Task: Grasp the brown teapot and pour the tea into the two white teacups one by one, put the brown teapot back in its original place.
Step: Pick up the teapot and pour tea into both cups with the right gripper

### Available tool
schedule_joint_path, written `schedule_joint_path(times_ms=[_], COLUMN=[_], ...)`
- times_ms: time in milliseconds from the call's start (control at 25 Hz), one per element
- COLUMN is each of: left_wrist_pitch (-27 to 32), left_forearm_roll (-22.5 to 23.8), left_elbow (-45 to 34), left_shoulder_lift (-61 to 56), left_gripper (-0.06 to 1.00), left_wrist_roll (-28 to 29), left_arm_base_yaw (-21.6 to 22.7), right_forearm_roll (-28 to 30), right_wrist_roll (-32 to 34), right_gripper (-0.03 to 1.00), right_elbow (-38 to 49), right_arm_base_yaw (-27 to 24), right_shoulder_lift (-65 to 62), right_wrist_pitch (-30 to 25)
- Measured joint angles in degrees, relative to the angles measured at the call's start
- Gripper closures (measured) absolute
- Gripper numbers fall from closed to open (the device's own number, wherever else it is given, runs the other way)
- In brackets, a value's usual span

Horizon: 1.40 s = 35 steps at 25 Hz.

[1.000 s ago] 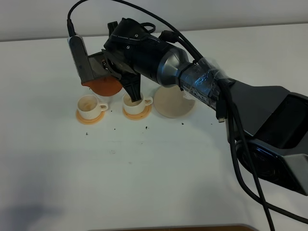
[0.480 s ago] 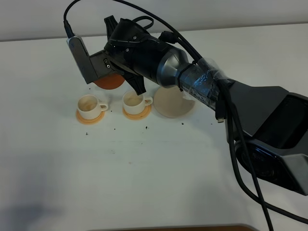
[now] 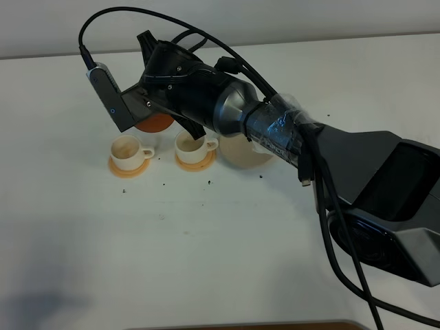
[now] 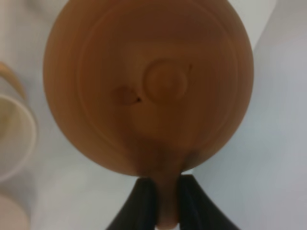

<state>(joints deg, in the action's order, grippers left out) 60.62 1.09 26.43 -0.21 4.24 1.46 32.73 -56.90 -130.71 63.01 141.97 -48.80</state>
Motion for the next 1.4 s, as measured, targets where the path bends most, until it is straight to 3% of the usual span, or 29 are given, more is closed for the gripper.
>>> schedule_joint_path(times_ms=[640, 1400], left_wrist_pitch=[0.00, 0.00], left_forearm_roll=[0.00, 0.00], left_elbow=[0.00, 0.00], left_shoulder_lift=[0.00, 0.00], left_gripper=[0.67, 0.67], left_wrist_roll=[0.00, 0.00], left_arm_base_yaw=[0.00, 0.00], right_forearm_roll=[6.76, 10.62], right_wrist_roll=[-1.49, -1.49], right_gripper=[0.83, 0.83], right_elbow=[0.00, 0.00], right_arm_base_yaw=[3.01, 2.84], right_shoulder_lift=[0.87, 0.87], right_wrist_pitch=[-1.56, -1.29])
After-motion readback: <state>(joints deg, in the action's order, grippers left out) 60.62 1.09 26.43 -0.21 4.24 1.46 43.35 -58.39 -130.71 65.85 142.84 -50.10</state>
